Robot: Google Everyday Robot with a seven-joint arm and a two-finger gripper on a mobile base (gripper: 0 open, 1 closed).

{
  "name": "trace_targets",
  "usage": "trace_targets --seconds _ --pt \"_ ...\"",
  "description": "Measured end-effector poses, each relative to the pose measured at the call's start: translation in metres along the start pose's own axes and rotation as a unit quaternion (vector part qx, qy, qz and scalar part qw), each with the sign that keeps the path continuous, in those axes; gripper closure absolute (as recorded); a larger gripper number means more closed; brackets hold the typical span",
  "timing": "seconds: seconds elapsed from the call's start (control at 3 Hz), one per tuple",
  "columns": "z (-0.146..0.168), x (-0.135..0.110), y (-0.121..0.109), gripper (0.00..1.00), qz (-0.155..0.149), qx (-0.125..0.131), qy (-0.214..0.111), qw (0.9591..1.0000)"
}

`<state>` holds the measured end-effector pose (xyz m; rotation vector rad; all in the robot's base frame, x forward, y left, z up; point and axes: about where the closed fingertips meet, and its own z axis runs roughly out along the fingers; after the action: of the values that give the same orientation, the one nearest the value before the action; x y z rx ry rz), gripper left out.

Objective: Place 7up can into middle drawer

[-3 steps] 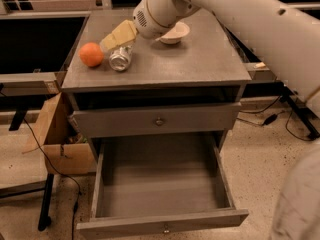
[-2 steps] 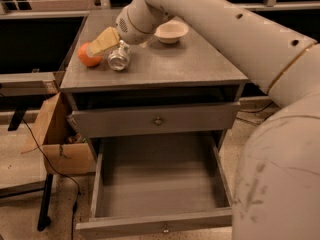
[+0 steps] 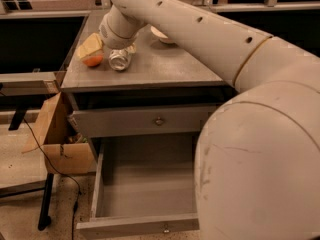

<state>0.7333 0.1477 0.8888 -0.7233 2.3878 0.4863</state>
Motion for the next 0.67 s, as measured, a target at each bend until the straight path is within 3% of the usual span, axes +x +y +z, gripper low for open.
trace_targets --seconds 0.67 --pt "0.033 -0.005 -0.018 0.02 0.047 0.085 0.027 0.9949"
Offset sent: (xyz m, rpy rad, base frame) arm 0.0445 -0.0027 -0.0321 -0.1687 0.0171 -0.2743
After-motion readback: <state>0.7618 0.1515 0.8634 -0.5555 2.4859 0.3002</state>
